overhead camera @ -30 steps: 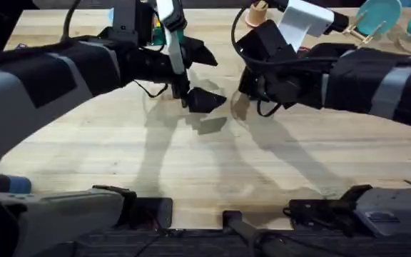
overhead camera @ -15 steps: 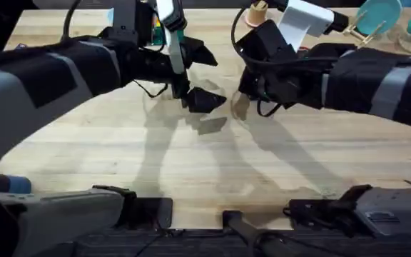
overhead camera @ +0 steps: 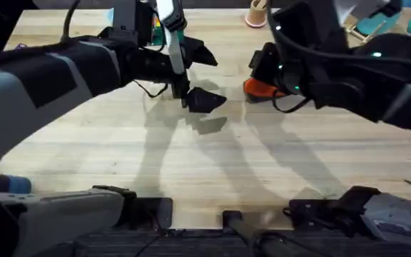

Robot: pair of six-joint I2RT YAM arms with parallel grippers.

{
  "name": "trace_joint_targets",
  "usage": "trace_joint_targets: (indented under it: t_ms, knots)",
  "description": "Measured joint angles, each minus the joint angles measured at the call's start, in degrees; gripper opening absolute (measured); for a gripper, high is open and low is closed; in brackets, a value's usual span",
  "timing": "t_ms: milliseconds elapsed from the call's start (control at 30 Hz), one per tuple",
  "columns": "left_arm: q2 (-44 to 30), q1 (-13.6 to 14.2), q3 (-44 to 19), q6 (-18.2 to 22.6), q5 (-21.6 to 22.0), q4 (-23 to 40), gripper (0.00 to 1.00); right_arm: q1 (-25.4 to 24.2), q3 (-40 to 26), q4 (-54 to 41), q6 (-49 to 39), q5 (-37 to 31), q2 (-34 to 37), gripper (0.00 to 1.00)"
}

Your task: Unzip the bag, pick up the pens from the table one at a time and place them inside, then zip the bag closed.

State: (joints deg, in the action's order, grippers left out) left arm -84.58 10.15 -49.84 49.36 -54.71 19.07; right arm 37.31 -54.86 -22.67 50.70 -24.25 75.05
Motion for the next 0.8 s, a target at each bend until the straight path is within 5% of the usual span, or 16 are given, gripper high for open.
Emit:
trace_joint_targets:
  t_ms: [800]
  knots:
    - [0.0, 0.0, 0.0, 0.0, 0.0, 0.0, 0.995, 0.0, 0.3, -2.4, -0.1, 0.3, -1.3, 0.030]
